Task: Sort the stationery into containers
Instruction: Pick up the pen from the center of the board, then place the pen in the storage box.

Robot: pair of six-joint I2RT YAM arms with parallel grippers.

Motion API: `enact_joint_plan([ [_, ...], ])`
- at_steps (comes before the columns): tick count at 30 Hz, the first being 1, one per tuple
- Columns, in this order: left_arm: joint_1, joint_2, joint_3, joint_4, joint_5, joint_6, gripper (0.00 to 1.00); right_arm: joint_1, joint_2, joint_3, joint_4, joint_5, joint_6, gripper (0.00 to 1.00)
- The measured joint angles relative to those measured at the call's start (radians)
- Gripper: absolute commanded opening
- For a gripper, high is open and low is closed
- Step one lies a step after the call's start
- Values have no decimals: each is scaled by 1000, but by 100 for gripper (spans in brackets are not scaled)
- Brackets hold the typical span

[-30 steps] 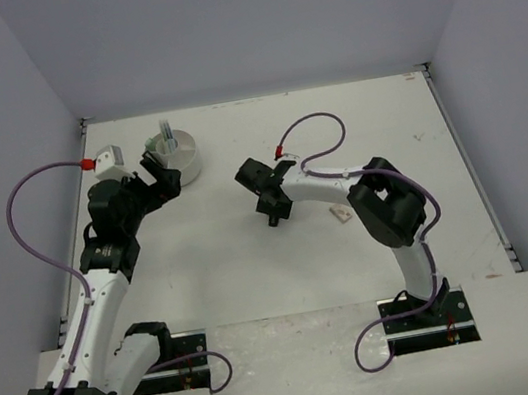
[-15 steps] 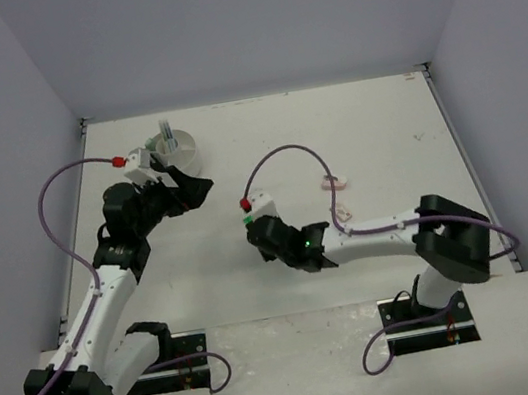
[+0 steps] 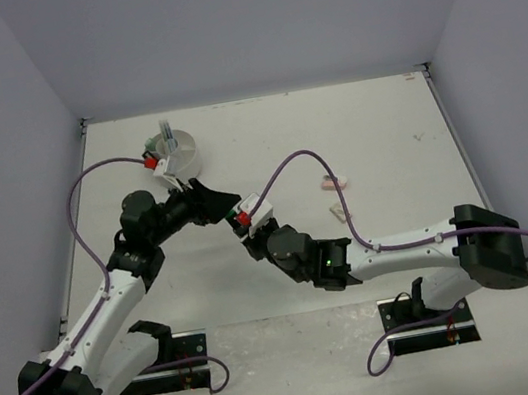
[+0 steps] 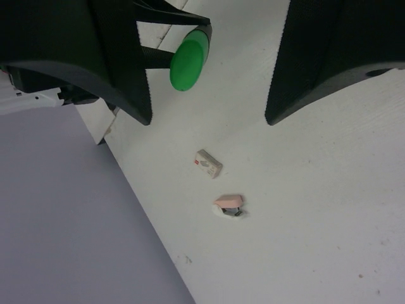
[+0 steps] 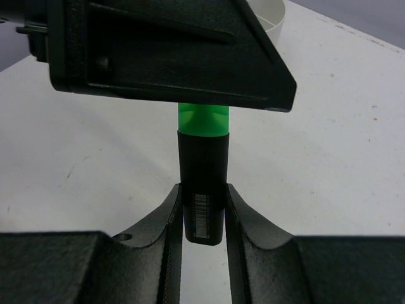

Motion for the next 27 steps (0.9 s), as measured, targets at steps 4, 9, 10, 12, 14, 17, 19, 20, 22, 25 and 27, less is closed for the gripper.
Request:
enact_joint_plan([
  [4, 0, -16, -4, 29, 31, -12, 37, 1, 0, 0, 11, 11, -16, 0],
  [9, 0, -11, -15, 62, 70, -19, 20, 0, 0, 1, 15, 12, -25, 0],
  [10, 0, -8, -19, 70, 77, -19, 12, 0, 0, 2, 15, 12, -27, 0],
  [12, 0, -2, -23, 78, 88, -18, 0, 0, 0, 4, 13, 13, -28, 0],
  [14, 2, 6, -23, 89, 96, -14, 0, -2, 0, 7, 9, 14, -28, 16],
  [17, 1, 11, -17, 77, 79, 0, 0, -13, -1, 8, -1, 5, -20, 95],
  [19, -5, 13, 14, 3, -16, 27, 0, -24, -3, 8, -16, 17, 0, 99],
  [20, -6, 16, 40, -42, -99, 39, 0, -33, -9, 8, -31, 32, 10, 99],
  [22, -2, 26, 100, -124, -296, 58, 0, -59, -26, 8, -71, 60, 49, 99],
  [25, 29, 70, 191, -181, -560, 74, 0, -119, -94, -28, -137, 83, 131, 99],
  [27, 79, 125, 249, -190, -680, 81, 0, -160, -160, -73, -164, 88, 173, 99],
])
